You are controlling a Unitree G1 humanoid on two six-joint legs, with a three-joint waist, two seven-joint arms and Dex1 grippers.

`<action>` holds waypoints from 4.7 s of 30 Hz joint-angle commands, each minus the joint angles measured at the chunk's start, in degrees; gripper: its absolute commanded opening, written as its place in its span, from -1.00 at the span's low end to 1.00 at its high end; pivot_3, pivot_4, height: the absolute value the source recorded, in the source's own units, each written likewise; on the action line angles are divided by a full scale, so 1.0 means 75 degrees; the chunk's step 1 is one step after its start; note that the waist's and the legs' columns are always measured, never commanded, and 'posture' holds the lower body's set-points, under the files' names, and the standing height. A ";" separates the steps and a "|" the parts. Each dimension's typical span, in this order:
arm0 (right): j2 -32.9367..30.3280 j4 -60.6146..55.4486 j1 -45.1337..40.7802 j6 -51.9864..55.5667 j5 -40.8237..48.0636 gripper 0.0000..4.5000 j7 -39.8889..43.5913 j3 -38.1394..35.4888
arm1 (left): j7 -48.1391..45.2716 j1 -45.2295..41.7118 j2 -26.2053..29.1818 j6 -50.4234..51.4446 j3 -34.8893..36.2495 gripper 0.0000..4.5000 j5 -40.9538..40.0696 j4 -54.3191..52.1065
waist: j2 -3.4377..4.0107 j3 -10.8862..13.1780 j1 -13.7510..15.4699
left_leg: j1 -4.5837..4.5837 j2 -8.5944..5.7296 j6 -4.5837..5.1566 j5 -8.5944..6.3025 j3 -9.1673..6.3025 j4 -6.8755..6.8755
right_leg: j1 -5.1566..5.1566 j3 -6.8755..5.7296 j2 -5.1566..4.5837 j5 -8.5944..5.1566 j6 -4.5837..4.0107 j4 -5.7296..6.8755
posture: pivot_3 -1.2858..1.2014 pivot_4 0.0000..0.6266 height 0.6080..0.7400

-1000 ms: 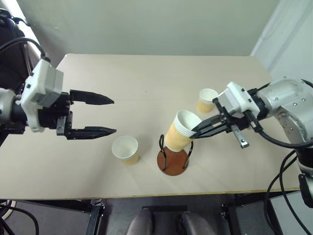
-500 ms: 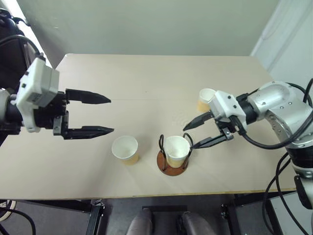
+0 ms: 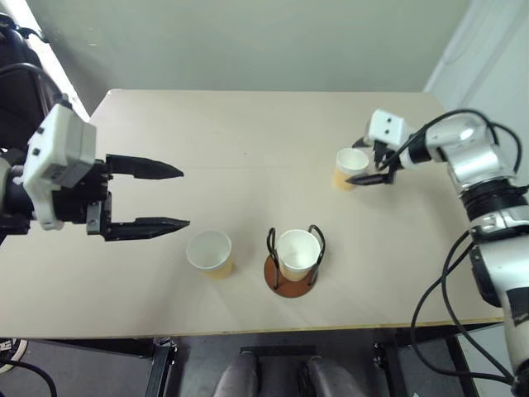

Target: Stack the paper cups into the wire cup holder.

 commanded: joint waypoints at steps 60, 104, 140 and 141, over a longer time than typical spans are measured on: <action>-0.1059 -0.9076 0.1876 0.4506 0.4356 -0.98 0.2843 -0.0723 | 0.0192 0.0299 0.0223 -0.0084 0.0350 0.77 -0.0109 -0.0148 | -0.0015 -0.0005 -0.0155 | 0.0095 0.0039 -0.0042 0.0053 -0.0002 -0.0062 | 0.0075 -0.0009 0.0039 0.0000 -0.0054 -0.0005 | 0.03 -0.52 1.00; -0.1292 -0.9140 0.2414 0.4993 0.3906 0.99 0.1230 -0.1632 | -0.0269 -0.0722 0.0319 -0.0922 -0.1313 0.77 0.0656 0.0788 | -0.0023 -0.0009 -0.0134 | 0.0097 0.0045 -0.0051 0.0045 -0.0004 -0.0071 | 0.0070 -0.0007 0.0047 -0.0007 -0.0067 0.0003 | 0.03 -0.52 1.00; 0.0619 -0.7702 0.1027 0.3423 0.2559 0.99 0.0739 -0.0740 | 0.0147 0.0418 0.0189 -0.0578 -0.0397 0.77 0.0517 -0.0002 | -0.0026 -0.0009 -0.0157 | 0.0069 0.0056 -0.0051 0.0047 -0.0010 -0.0051 | 0.0050 -0.0009 0.0057 -0.0002 -0.0071 -0.0003 | 0.03 -0.52 1.00; 0.0435 -0.7719 0.1037 0.3540 0.2664 0.99 0.0857 -0.0852 | 0.0117 0.0384 0.0201 -0.0602 -0.0457 0.77 0.0529 0.0024 | -0.0026 -0.0009 -0.0155 | 0.0069 0.0056 -0.0051 0.0047 -0.0010 -0.0051 | 0.0050 -0.0009 0.0058 -0.0002 -0.0071 -0.0003 | 0.03 -0.52 1.00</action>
